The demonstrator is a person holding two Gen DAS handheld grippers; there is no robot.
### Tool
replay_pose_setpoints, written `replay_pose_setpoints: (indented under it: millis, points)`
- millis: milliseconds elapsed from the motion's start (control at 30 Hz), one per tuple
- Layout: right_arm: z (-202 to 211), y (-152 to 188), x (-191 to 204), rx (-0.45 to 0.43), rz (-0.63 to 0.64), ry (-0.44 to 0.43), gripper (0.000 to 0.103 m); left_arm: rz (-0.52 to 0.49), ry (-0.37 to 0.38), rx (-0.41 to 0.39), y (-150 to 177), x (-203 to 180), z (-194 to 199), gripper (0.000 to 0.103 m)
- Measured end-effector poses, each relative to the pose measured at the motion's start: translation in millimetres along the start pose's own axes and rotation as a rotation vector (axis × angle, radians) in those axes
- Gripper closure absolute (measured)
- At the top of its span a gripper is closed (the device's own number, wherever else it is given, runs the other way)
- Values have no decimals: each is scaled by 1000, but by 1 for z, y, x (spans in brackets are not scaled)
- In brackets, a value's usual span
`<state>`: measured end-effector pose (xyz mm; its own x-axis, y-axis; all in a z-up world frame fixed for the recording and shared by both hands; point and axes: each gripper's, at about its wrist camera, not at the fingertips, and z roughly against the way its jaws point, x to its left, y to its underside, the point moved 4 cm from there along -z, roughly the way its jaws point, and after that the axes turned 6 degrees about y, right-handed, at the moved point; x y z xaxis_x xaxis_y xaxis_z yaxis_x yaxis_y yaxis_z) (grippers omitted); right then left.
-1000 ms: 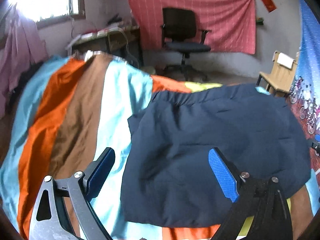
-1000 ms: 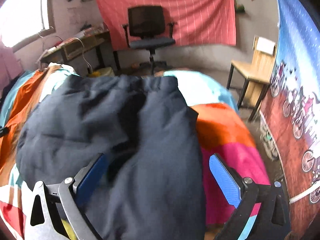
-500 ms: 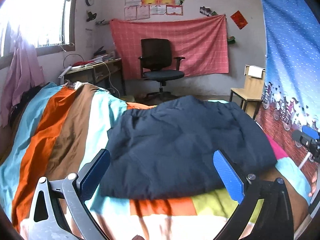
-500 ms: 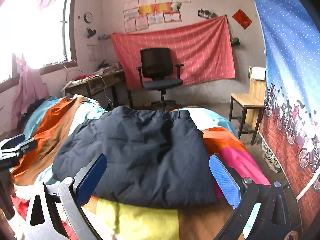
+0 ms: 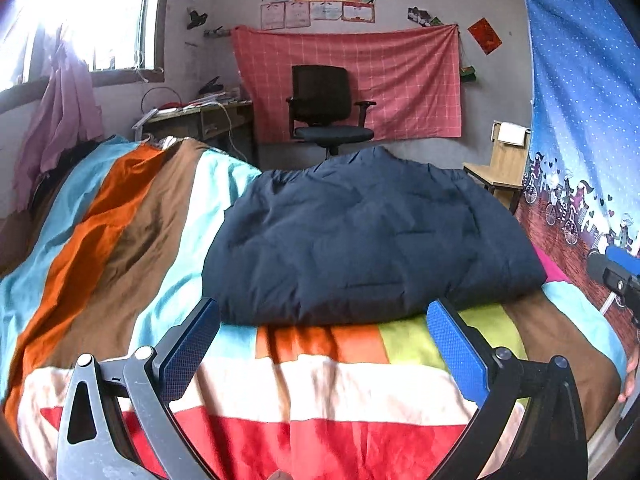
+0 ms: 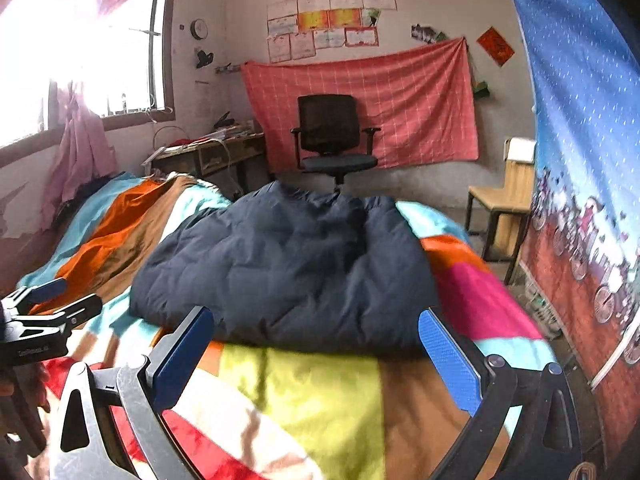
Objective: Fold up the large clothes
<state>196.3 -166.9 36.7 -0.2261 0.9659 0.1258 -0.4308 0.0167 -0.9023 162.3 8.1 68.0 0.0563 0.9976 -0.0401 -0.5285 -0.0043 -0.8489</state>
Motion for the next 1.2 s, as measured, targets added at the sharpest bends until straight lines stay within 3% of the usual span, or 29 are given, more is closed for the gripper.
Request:
replay_pose_setpoints:
  millis: [300,1200]
  points:
    - [-11,16,10,65,-10,-41,0,-2,-3,26,11,2,-3,2]
    - [-12,20,17,77,-12,-63,0,-33,-5,23,16,0,-3,2]
